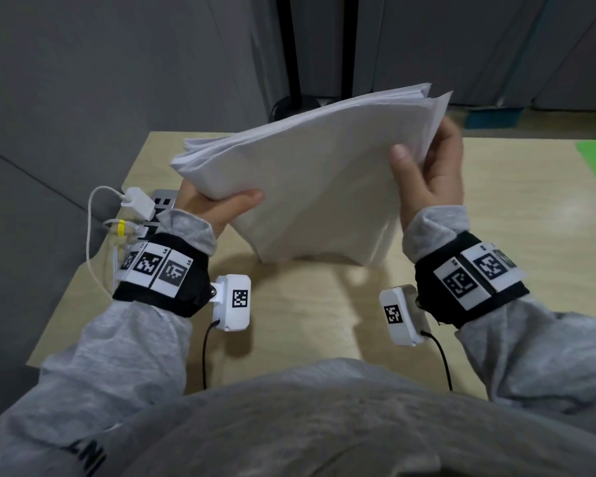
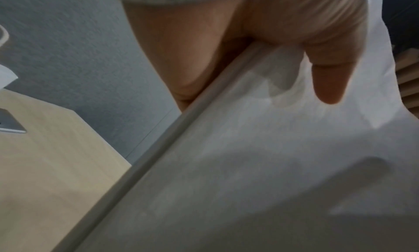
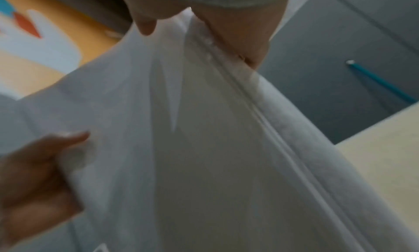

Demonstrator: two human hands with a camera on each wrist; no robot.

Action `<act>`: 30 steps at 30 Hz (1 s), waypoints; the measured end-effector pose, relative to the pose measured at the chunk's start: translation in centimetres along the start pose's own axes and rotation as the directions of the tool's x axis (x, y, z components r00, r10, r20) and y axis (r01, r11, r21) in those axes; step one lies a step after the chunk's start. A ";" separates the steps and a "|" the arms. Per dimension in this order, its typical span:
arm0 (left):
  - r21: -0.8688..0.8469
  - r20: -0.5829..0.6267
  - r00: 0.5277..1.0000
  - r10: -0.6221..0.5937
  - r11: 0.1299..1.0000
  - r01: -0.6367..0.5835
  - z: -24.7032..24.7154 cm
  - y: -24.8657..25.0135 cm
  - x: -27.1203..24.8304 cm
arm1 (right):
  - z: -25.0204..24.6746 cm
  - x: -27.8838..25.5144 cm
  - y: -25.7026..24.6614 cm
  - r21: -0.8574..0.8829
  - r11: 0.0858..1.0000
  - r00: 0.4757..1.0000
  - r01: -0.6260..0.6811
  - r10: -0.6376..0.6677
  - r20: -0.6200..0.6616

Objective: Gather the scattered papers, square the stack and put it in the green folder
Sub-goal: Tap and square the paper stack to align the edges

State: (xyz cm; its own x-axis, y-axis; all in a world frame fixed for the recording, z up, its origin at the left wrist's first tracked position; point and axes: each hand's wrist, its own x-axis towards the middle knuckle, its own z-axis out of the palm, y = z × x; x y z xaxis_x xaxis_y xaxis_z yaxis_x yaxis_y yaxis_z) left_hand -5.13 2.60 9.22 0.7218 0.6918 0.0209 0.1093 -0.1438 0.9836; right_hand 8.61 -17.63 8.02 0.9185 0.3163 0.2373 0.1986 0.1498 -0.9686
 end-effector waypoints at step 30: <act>-0.038 -0.083 0.995 -0.056 0.998 0.053 -1.5 -0.2 1.5 | -0.5 1.8 1.0 -0.062 0.998 0.999 -0.022 0.020 -0.043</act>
State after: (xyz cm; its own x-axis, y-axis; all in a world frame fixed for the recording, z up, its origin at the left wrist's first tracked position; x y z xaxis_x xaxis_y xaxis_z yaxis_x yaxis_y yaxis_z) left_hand -5.14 4.76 9.30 0.6555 0.7550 -0.0196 0.1215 -0.0798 0.9894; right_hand 10.64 -17.35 7.45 0.9360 0.2789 0.2147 0.1990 0.0838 -0.9764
